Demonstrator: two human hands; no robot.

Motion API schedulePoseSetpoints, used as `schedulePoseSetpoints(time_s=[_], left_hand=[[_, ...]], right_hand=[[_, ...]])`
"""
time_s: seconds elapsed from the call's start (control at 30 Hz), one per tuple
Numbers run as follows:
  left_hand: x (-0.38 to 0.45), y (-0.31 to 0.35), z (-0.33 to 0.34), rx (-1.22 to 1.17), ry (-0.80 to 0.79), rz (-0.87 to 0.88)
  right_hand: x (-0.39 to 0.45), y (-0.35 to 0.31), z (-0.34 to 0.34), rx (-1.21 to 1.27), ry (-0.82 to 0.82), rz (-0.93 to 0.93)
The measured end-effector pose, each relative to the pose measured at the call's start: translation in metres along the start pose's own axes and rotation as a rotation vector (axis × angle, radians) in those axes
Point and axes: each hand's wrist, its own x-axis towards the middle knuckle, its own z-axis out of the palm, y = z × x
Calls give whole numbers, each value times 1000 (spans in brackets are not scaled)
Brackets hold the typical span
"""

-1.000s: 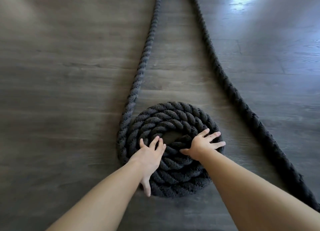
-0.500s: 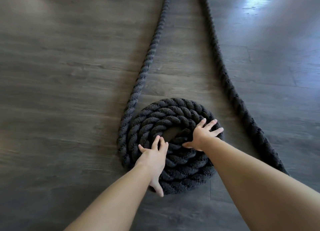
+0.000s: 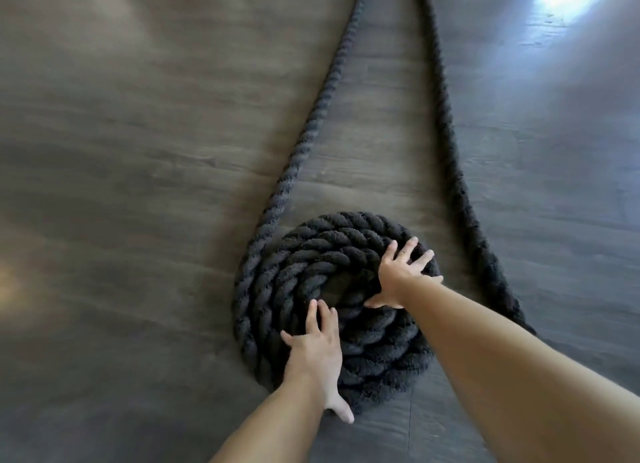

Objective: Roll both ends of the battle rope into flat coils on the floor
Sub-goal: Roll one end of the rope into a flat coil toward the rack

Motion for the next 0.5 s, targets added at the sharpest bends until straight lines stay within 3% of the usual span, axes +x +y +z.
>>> schedulePoseSetpoints(time_s=[0.1, 0.23, 0.37, 0.5], left_hand=[[0, 0, -20, 74, -48, -20], [4, -45, -45, 202, -41, 179], [22, -90, -31, 419, 41, 288], [51, -108, -23, 469, 200, 413]], right_hand=[[1, 1, -11, 3, -8, -20], [4, 1, -16, -15, -10, -47], [16, -2, -27, -55, -26, -67], [31, -4, -47, -117, 8, -117]])
